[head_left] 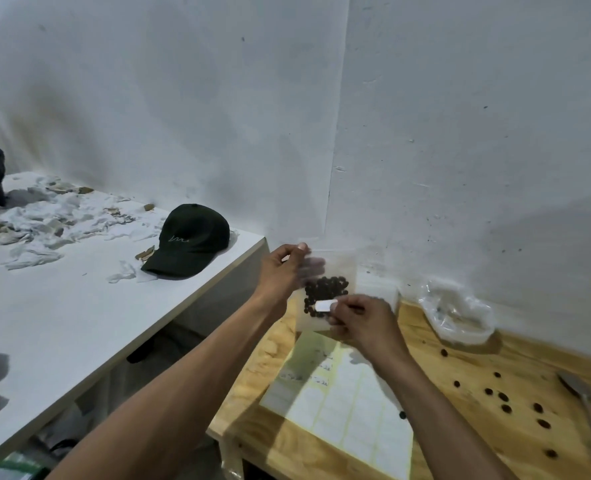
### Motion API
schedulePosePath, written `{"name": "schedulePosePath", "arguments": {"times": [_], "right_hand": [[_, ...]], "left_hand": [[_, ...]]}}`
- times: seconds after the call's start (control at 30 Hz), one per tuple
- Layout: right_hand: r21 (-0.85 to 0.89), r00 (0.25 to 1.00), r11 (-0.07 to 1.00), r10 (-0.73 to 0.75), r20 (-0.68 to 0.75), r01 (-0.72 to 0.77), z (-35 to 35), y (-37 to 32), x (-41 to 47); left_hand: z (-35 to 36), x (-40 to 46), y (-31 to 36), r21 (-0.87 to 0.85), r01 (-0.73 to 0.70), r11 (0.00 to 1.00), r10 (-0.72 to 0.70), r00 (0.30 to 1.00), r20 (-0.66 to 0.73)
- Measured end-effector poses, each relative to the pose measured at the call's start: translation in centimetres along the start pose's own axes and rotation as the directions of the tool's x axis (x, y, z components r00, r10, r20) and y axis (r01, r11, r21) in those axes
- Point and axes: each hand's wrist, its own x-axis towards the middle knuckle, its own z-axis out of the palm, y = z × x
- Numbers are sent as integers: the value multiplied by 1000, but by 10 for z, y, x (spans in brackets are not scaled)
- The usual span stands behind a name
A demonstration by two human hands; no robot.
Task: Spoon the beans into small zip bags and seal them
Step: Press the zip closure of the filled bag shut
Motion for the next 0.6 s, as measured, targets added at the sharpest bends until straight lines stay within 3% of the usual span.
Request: {"name": "schedulePosePath", "arguments": {"times": [0.23, 0.6], "right_hand": [[-34, 959, 990, -144, -244, 140, -42, -31, 17], [-134, 904, 975, -217, -369, 179, -80, -31, 12]], "left_hand": [[45, -11, -1, 3, 11, 1000, -12, 999, 46], [91, -24, 0, -14, 41, 999, -39, 992, 119]]}}
